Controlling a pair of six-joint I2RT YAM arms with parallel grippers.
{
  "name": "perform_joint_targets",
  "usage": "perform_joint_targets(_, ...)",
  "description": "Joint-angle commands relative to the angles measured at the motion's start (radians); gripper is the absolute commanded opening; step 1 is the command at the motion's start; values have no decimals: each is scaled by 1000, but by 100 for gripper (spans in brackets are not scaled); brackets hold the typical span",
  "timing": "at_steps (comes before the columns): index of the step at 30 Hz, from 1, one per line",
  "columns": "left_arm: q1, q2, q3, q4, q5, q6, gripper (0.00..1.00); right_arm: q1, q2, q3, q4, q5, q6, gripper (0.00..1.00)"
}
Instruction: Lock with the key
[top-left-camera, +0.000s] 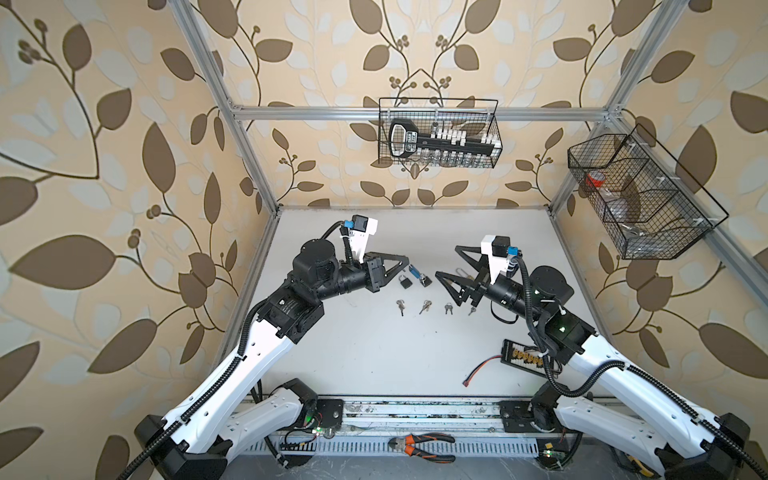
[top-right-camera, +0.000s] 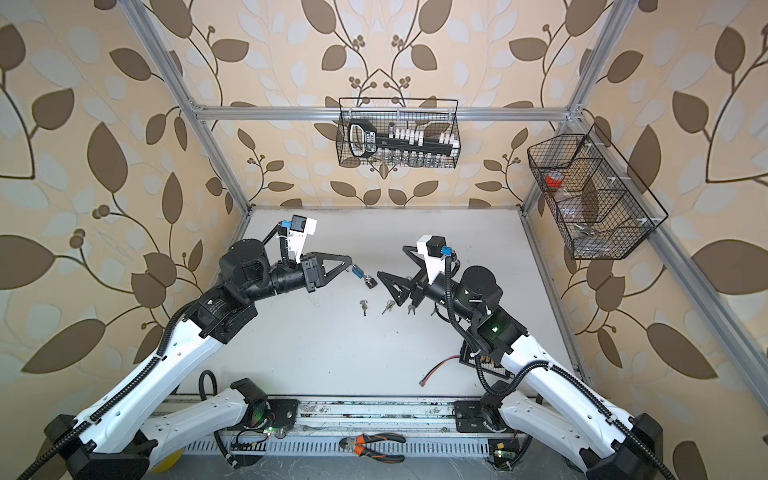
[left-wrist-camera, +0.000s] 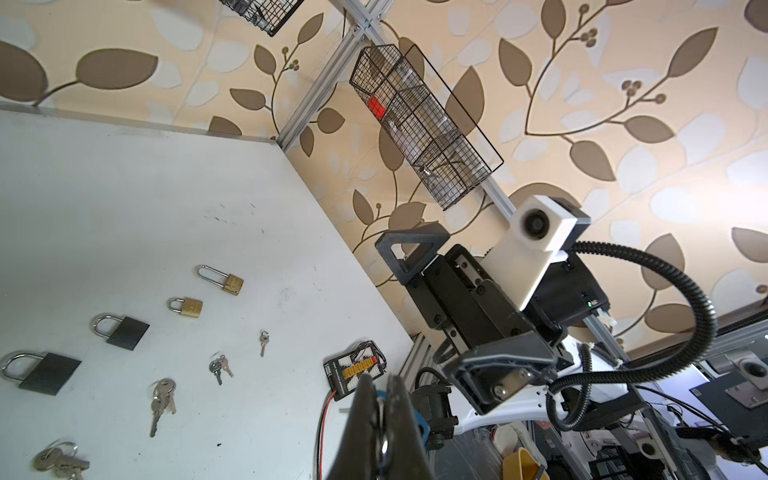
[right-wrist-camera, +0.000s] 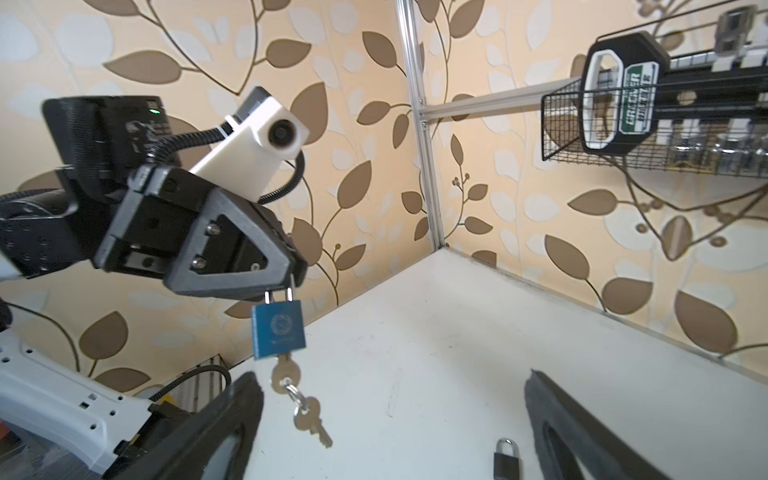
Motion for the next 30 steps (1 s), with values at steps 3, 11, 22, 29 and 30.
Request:
perform_joint_targets(3, -1, -5, -3, 141, 18, -64, 0, -98, 42, 5, 3, -175, 119, 96)
perform_joint_targets(11, -3, -26, -35, 237, 22, -109, 0, -128, 90, -37, 207, -288, 332, 97)
perform_joint_targets(22, -2, -33, -40, 326, 66, -149, 0, -130, 75, -162, 637, -379, 551, 91)
perform_joint_targets(29, -3, -29, -28, 372, 122, -157, 0, -102, 105, -114, 722, -473, 545, 87)
perform_joint_targets(30, -4, -30, -28, 371, 122, -159, 0, -94, 111, -101, 704, -476, 523, 86)
